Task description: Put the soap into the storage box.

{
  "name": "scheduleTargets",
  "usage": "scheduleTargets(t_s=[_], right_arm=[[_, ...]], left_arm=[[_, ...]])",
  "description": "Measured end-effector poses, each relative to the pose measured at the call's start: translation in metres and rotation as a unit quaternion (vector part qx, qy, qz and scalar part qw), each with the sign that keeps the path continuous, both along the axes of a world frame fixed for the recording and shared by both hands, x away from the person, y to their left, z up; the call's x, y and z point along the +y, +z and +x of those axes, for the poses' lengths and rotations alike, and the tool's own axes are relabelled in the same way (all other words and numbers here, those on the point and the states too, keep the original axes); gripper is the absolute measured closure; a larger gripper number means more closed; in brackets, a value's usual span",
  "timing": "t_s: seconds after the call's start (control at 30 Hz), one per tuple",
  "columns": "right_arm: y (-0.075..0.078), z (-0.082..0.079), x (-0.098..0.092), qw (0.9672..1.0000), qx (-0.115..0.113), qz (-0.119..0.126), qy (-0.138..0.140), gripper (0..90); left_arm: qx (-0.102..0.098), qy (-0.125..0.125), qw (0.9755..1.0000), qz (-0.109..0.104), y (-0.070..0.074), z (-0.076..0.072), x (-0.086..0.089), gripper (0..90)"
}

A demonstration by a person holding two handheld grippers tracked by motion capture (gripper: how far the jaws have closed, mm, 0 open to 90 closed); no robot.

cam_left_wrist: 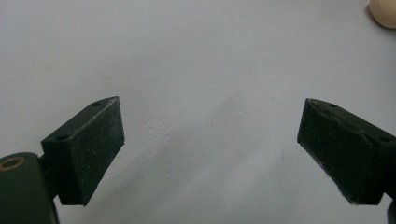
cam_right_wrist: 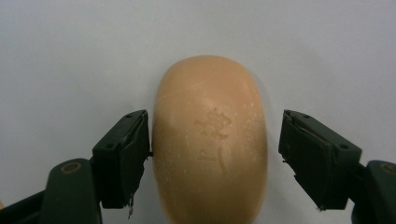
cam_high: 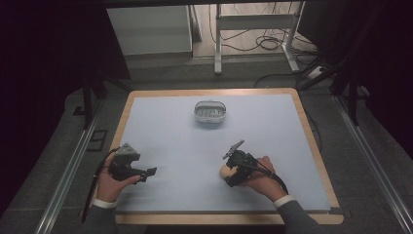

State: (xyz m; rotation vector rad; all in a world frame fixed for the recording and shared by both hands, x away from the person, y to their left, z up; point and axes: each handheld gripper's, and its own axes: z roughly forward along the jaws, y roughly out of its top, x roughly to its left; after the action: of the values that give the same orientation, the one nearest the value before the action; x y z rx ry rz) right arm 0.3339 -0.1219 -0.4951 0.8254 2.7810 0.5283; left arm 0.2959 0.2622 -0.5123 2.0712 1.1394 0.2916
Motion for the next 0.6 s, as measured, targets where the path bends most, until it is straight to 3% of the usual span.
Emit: scheduleTargets(t_s=[0.27,0.6], right_arm=[[-0.0081,0.0023,0.0036,0.9998,0.013,-0.016,0.007,31.2],[-0.0066,0.0013,0.0049,0.9994,0.011,-0.028,0.017,32.6]], left_arm=[[-0.001,-0.001,1.0000,0.000,0.0000,0.0000,-0.0003,7.6],[-0.002,0.000,1.0000,0.000,0.0003,-0.0001,-0.0006,7.6]])
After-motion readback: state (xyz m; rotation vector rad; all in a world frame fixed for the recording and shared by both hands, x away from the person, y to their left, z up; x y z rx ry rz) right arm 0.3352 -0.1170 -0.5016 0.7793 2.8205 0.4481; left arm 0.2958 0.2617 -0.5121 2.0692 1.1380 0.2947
